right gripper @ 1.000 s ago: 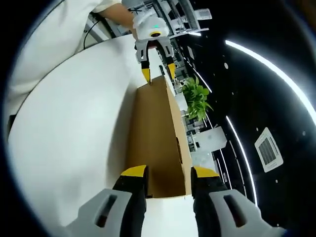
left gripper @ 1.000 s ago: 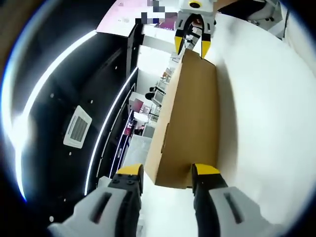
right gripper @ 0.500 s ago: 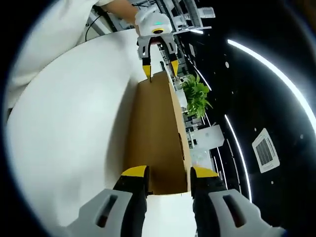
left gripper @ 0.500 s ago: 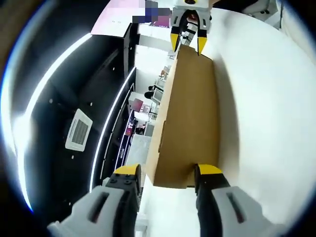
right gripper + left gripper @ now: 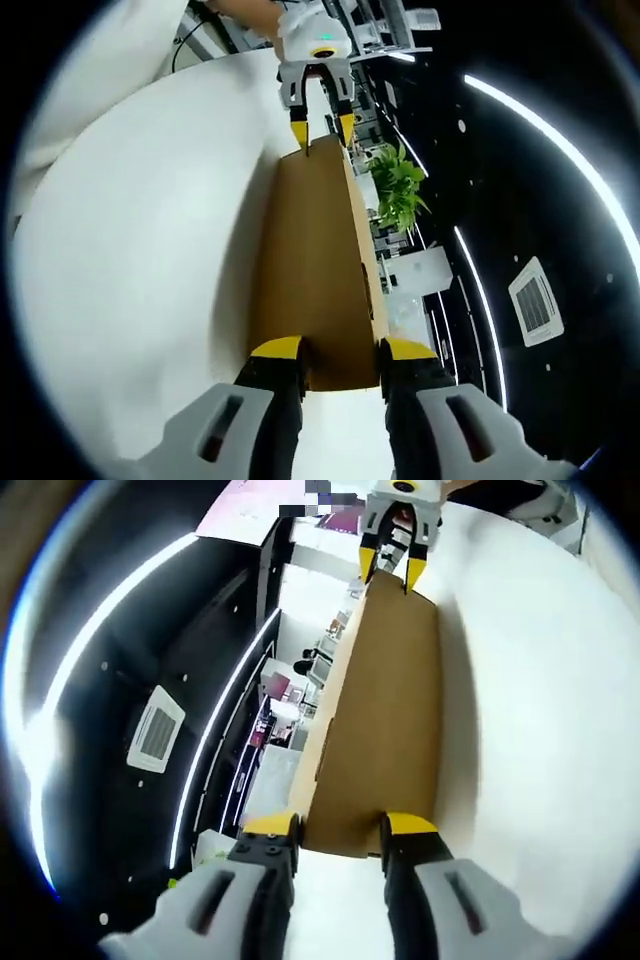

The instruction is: Operate the shoe box by opening the lid, removing the specified soft item, and placing it in the target area until the item is outside and the box remains undamaged.

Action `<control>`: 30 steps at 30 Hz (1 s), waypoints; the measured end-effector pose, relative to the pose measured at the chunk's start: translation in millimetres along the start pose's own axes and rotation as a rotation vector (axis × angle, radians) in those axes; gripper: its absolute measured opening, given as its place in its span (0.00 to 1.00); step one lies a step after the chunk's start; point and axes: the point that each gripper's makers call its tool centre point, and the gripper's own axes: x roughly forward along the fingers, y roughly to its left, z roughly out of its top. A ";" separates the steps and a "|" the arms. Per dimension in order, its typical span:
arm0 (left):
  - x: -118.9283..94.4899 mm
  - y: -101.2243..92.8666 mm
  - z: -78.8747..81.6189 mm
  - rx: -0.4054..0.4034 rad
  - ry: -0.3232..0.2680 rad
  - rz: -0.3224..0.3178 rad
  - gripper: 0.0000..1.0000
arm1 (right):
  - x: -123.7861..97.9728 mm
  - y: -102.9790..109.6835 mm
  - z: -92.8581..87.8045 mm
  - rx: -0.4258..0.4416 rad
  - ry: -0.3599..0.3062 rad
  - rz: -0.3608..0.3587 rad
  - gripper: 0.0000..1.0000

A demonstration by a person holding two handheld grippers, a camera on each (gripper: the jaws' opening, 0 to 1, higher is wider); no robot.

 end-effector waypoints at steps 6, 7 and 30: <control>-2.1 2.6 1.8 -0.045 0.010 -0.005 0.31 | -0.2 -2.7 -0.7 0.042 0.007 0.006 0.29; -2.4 2.5 1.9 -0.044 0.014 -0.005 0.31 | -0.5 -1.9 -1.0 0.032 0.012 0.006 0.28; -7.8 18.9 1.6 -0.145 0.007 0.033 0.32 | -5.0 -15.8 3.3 0.083 0.004 0.002 0.29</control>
